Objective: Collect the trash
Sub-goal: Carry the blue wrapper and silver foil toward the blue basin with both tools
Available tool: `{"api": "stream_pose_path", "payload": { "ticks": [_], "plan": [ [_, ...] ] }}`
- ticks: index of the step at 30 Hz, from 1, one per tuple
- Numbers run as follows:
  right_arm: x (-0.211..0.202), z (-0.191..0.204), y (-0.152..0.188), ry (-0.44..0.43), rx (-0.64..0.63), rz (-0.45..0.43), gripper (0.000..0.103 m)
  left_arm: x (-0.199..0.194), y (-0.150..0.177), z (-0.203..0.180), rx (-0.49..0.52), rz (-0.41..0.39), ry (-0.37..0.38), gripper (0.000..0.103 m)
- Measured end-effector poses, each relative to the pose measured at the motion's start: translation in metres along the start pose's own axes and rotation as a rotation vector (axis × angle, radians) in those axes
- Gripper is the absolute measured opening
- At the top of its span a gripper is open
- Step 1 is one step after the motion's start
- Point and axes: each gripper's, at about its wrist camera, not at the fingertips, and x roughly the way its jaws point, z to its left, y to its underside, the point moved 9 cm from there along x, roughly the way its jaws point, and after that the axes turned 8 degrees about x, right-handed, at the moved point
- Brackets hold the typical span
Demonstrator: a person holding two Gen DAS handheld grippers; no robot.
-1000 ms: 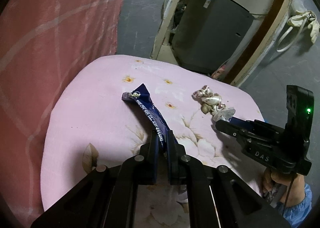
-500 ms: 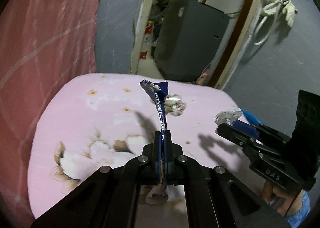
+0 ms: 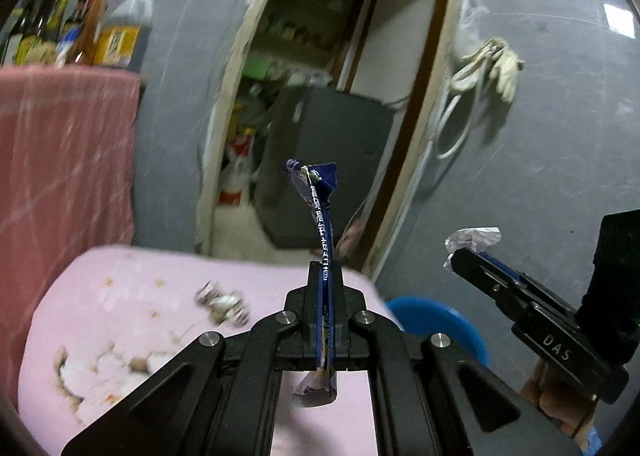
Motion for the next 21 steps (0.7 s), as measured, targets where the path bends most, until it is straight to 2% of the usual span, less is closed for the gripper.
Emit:
{"api": "stream_pose_path", "payload": {
  "ticks": [4,7,13,21],
  "plan": [
    [-0.022,-0.019,-0.017,0.052,-0.002,-0.070,0.023,0.005,-0.015,-0.034,0.035,-0.060,0.022,0.000],
    [-0.037,-0.040,-0.024,0.096,0.016,-0.100,0.023,0.013,-0.020,-0.054,0.046,-0.072,0.051,0.000],
    [-0.060,-0.094,-0.030,0.183,0.105,-0.139,0.023,0.046,-0.020,-0.103,0.078,-0.043,0.121,0.000],
    [-0.068,-0.154,-0.015,0.269,0.187,-0.098,0.023,0.090,-0.010,-0.147,0.096,0.019,0.188,0.000]
  ]
}}
